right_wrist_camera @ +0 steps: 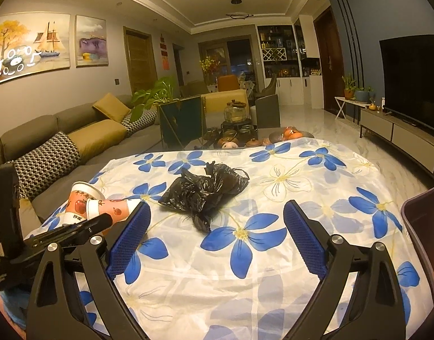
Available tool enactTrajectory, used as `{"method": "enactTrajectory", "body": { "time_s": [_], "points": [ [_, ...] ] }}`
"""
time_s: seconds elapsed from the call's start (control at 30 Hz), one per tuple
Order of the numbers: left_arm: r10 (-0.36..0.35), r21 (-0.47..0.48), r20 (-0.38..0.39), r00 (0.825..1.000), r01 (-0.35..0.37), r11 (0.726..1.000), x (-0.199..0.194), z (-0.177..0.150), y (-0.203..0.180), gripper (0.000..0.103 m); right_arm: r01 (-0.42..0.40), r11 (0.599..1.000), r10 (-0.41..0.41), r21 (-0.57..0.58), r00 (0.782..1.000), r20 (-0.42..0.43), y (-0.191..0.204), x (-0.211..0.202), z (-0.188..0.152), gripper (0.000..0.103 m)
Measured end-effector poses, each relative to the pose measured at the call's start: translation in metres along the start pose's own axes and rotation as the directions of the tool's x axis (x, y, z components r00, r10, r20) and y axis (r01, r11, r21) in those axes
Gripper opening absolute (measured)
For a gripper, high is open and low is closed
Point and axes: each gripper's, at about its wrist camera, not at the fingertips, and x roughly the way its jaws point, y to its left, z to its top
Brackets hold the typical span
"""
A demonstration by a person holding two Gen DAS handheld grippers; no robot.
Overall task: Collect trash
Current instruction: 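Grasp the white paper cup with the left gripper while the right gripper grasps the black bag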
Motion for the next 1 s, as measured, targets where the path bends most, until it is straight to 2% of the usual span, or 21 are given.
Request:
{"method": "enactTrajectory", "body": {
  "time_s": [0.07, 0.17, 0.3, 0.47, 0.67, 0.83, 0.9, 0.93, 1.0],
  "points": [
    [-0.023, 0.007, 0.002, 1.000, 0.023, 1.000, -0.002, -0.001, -0.004, 0.002, -0.003, 1.000, 0.003, 0.002, 1.000, -0.008, 0.001, 0.004, 0.000, 0.091],
    [-0.040, 0.009, 0.007, 0.999, 0.040, 0.999, -0.005, -0.003, -0.008, 0.002, -0.002, 1.000, 0.002, -0.001, 1.000, -0.021, 0.004, 0.009, 0.001, 0.089],
    [-0.100, -0.004, 0.038, 0.994, 0.100, 0.995, -0.021, -0.003, -0.012, 0.002, 0.001, 1.000, -0.001, 0.007, 0.999, -0.048, 0.005, 0.023, 0.003, 0.082],
    [-0.105, -0.012, 0.092, 0.990, 0.106, 0.994, -0.039, -0.001, -0.010, 0.002, 0.008, 1.000, -0.007, 0.017, 0.997, -0.083, 0.009, 0.051, 0.011, 0.078],
    [-0.102, -0.034, 0.114, 0.988, 0.106, 0.994, -0.049, 0.000, -0.001, 0.002, 0.039, 0.999, -0.038, 0.005, 0.989, -0.144, 0.016, 0.094, 0.018, 0.069],
    [-0.102, -0.047, 0.108, 0.989, 0.107, 0.993, -0.046, -0.001, 0.004, 0.002, 0.034, 0.999, -0.029, 0.020, 0.974, -0.224, 0.017, 0.125, 0.015, 0.054],
    [-0.110, -0.050, 0.108, 0.988, 0.116, 0.992, -0.045, -0.001, 0.005, 0.002, 0.025, 0.999, -0.018, 0.021, 0.965, -0.263, 0.018, 0.133, 0.011, 0.041],
    [-0.112, -0.050, 0.108, 0.988, 0.118, 0.992, -0.045, -0.001, 0.005, 0.002, 0.019, 1.000, -0.011, 0.024, 0.959, -0.284, 0.017, 0.138, 0.009, 0.040],
    [-0.116, -0.049, 0.107, 0.987, 0.122, 0.991, -0.045, -0.002, 0.004, 0.002, 0.014, 0.999, -0.003, 0.039, 0.959, -0.282, 0.013, 0.136, 0.009, 0.034]
  ]
}}
